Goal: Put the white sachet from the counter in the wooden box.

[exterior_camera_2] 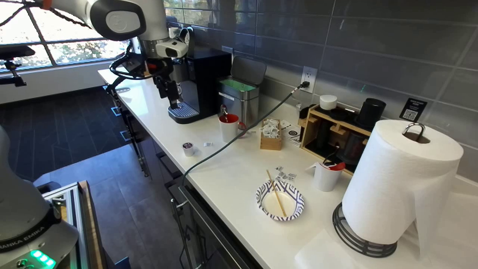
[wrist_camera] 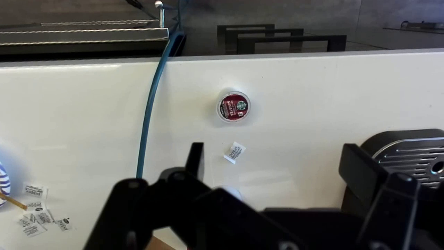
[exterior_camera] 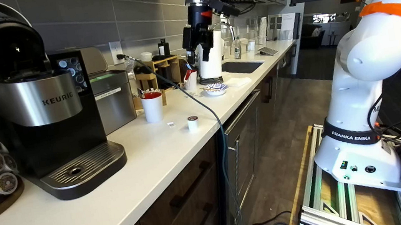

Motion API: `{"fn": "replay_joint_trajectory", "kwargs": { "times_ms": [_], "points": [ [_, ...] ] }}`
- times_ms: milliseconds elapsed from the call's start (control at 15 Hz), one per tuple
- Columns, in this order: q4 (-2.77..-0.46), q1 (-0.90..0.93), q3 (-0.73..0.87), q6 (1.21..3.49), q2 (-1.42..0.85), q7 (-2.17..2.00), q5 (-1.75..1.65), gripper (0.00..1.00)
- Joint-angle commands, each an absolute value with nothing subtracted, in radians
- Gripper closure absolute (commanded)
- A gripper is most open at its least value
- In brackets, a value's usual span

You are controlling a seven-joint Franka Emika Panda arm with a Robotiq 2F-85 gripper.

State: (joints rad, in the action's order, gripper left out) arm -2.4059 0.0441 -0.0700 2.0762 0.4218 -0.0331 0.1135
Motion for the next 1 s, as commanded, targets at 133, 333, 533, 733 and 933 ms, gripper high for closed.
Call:
{"fn": "replay_joint_trajectory", "kwargs": {
  "times_ms": [133,333,533,733,933],
  "points": [
    [-2.391,0.065,-0.071,2.237,0.335,-0.054,0.158,0.00],
    [-2.380,0.066,-0.099,2.424,0.231,-0.122,0.153,0.00],
    [-2.366,0.035,-0.148,2.547,0.127,-0.290,0.031,0.00],
    [-2.343,0.016,-0.161,2.586,0.045,-0.496,-0.147,0.00],
    [-2.294,0.031,-0.141,2.537,-0.037,-0.672,-0.310,0.00]
  ]
}}
